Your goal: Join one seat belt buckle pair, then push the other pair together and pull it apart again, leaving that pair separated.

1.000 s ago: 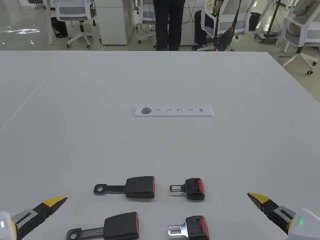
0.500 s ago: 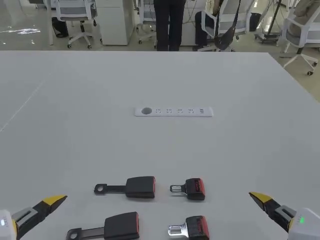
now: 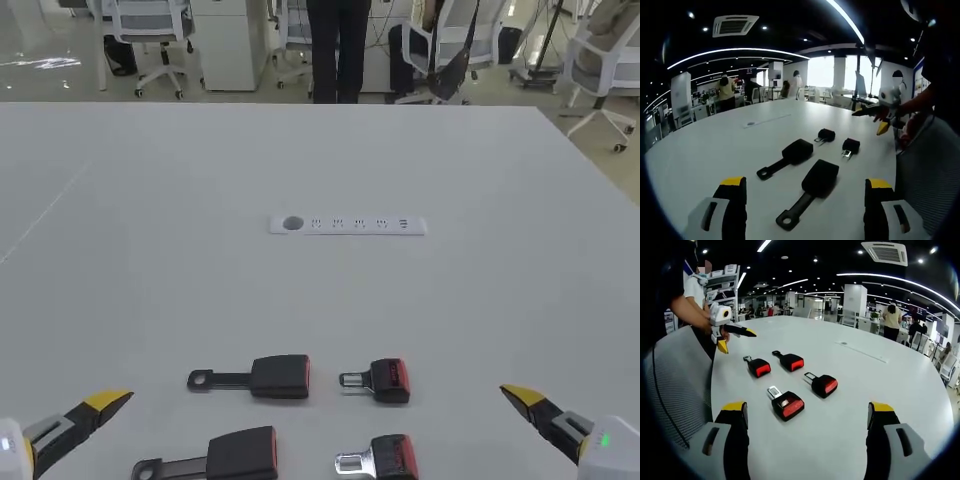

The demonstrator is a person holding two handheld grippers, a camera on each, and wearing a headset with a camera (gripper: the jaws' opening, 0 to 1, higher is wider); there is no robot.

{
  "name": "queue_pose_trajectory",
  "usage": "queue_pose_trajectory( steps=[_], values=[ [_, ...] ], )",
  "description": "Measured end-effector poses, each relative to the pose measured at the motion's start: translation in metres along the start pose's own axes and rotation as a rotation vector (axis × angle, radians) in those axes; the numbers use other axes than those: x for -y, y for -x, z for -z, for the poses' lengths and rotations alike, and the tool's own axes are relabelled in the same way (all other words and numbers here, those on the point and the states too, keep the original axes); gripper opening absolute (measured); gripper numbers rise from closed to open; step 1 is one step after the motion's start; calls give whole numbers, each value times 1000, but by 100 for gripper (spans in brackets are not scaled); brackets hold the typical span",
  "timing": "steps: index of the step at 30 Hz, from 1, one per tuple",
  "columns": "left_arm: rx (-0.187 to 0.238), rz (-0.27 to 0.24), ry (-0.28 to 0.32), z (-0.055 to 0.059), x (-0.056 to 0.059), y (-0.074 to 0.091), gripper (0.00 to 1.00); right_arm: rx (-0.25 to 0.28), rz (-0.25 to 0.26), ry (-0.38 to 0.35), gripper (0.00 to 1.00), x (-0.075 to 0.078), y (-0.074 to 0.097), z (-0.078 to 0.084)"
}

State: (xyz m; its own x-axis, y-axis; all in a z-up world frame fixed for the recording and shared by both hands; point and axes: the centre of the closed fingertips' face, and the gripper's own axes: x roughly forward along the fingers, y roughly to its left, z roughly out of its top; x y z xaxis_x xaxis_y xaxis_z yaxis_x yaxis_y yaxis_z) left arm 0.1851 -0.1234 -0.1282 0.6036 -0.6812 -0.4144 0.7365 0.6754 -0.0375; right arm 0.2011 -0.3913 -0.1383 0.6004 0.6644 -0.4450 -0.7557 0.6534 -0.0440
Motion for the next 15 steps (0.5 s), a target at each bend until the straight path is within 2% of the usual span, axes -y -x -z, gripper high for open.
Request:
queue_pose_trajectory(
  steps=[7, 15],
  values=[
    [-10, 10, -7, 0, 0, -3, 99, -8, -8, 4, 100, 4, 0, 1],
    [-10, 23, -18, -8, 2, -8, 99, -19, -28, 24, 100, 10, -2, 1]
  ],
)
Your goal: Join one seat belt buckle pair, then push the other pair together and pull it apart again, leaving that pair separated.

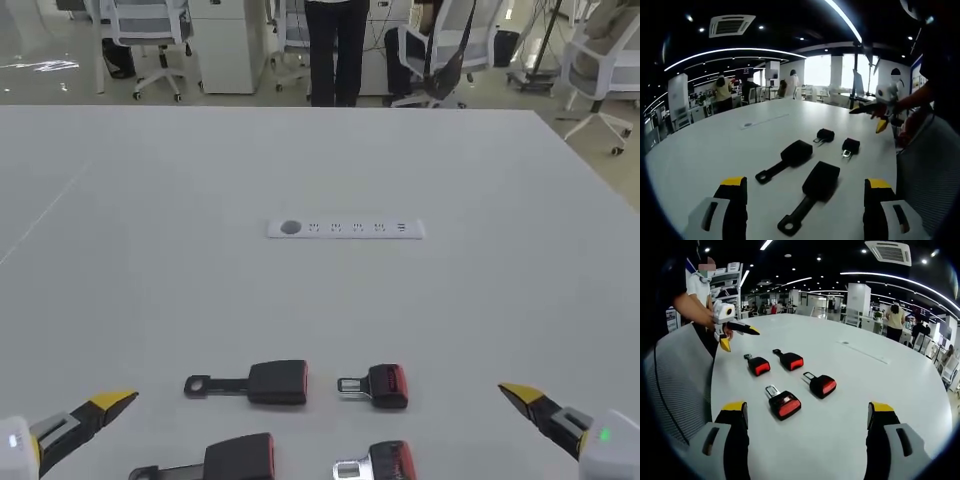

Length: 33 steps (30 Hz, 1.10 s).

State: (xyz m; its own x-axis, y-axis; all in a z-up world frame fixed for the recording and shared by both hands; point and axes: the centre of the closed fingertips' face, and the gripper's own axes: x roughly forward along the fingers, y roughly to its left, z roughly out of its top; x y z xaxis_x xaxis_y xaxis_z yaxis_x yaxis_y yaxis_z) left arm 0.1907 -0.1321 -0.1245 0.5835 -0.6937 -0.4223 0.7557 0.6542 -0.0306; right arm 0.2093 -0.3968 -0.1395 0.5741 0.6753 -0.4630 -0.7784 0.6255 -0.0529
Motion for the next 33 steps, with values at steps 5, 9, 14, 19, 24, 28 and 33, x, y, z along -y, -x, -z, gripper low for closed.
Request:
queue_pose_trajectory(
  steps=[5, 9, 14, 19, 24, 28, 33],
  values=[
    [-5, 12, -7, -2, 1, -3, 99, -10, -19, 20, 100, 0, -2, -3],
    [-18, 24, -6, 3, -3, -6, 99, -20, -36, 36, 100, 0, -5, -4],
    [-28, 37, -15, 7, -6, -10, 100, -38, -64, 72, 100, -1, -9, -4],
    [-53, 66, -24, 11, -4, -16, 99, -52, -93, 91, 100, -4, -15, -5],
    [-85, 99, -37, 17, -1, -22, 96, -75, -131, 121, 97, -8, -19, 0],
    [-106, 121, -46, 19, 2, -26, 90, -97, -156, 131, 91, -13, -22, 3],
    [-160, 151, -75, 26, 6, -31, 81, -130, -181, 152, 84, -18, -24, 8]
  ],
)
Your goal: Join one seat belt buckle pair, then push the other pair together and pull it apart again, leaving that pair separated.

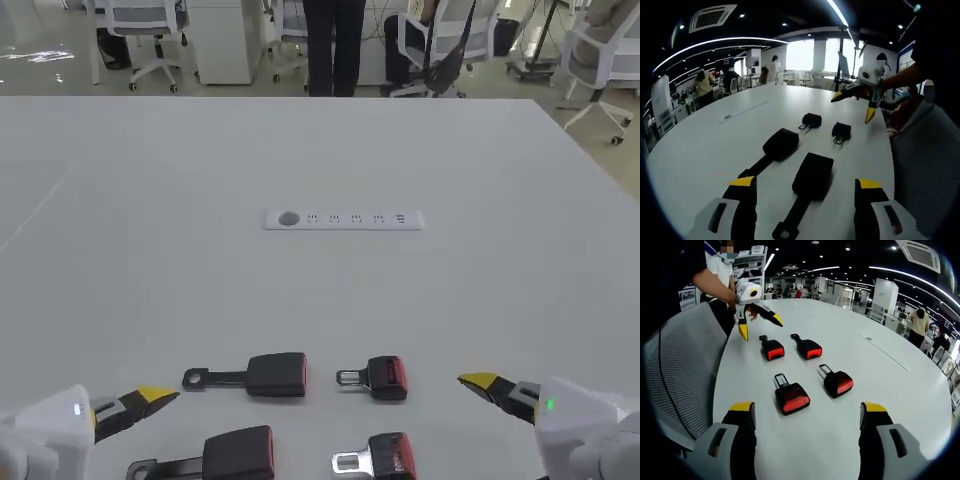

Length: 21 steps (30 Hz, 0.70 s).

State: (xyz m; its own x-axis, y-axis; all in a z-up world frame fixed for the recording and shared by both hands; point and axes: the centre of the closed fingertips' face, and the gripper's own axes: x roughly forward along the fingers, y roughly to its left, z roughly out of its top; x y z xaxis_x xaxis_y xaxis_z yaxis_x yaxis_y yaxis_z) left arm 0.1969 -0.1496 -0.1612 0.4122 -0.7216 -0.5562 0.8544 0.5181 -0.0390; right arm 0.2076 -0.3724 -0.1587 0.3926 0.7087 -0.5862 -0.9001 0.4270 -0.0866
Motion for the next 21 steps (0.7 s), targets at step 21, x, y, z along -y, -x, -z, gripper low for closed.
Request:
queue_pose_trajectory(
  steps=[21],
  values=[
    [-163, 102, -162, 2, 6, -22, 49, -72, -96, 106, 55, -10, -21, 6]
  ],
)
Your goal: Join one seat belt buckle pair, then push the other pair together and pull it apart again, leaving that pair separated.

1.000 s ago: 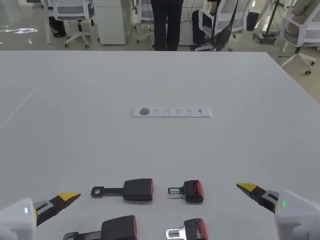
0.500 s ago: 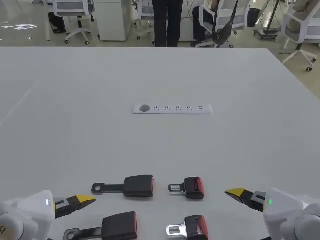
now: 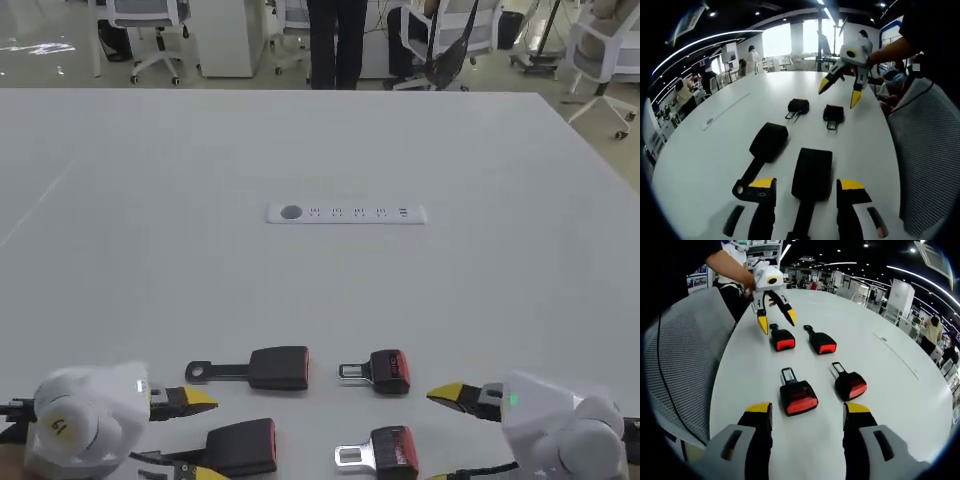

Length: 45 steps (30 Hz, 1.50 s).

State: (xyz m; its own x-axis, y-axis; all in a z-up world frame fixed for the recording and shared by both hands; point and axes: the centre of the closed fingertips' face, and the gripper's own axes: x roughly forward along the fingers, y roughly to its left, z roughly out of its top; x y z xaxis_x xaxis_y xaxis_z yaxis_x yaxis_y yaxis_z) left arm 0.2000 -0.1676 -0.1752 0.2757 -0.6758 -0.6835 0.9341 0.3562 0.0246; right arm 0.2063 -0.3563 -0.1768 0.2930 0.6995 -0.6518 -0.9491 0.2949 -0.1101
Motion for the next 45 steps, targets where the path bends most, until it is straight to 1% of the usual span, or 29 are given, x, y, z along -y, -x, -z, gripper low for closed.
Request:
queue_pose_trajectory(
  steps=[1, 2, 3, 6, 11, 13, 15, 17, 20, 22, 25, 29, 33, 37, 42, 45],
  values=[
    [-6, 3, -6, 1, 0, 0, 47, -2, -5, 4, 53, -1, -1, 0],
    [-22, 9, -14, 3, 0, -1, 46, -5, -9, 10, 52, -2, -2, -1],
    [-29, 14, -21, 5, 0, -1, 44, -7, -11, 15, 51, -2, -2, 0],
    [-52, 37, -33, 7, 1, -2, 41, -12, -25, 30, 48, -4, -6, -1],
    [-86, 66, -57, 10, 3, -6, 38, -26, -55, 50, 45, -8, -12, -1],
    [-99, 79, -61, 12, 3, -8, 37, -29, -65, 50, 42, -8, -15, -1],
    [-112, 87, -75, 14, 3, -9, 37, -34, -71, 59, 42, -9, -17, -1],
    [-128, 96, -89, 15, 3, -11, 36, -52, -75, 61, 41, -11, -19, 2],
    [-150, 104, -108, 18, 1, -11, 32, -57, -89, 74, 38, -15, -24, 2],
    [-161, 113, -118, 19, 1, -12, 32, -69, -99, 80, 35, -18, -26, 3],
    [-174, 121, -137, 21, 1, -12, 32, -83, -104, 79, 32, -19, -27, 7],
    [-186, 130, -153, 20, 2, -12, 32, -80, -103, 82, 32, -19, -27, 7],
    [-200, 142, -171, 22, 1, -12, 32, -78, -104, 89, 32, -18, -27, 7],
    [-211, 154, -187, 21, 1, -13, 32, -76, -107, 96, 31, -18, -27, 6],
    [-222, 164, -188, 23, 1, -13, 32, -73, -108, 104, 31, -19, -28, 3],
    [-225, 168, -179, 23, 1, -13, 31, -73, -112, 90, 31, -20, -28, 1]
  ],
)
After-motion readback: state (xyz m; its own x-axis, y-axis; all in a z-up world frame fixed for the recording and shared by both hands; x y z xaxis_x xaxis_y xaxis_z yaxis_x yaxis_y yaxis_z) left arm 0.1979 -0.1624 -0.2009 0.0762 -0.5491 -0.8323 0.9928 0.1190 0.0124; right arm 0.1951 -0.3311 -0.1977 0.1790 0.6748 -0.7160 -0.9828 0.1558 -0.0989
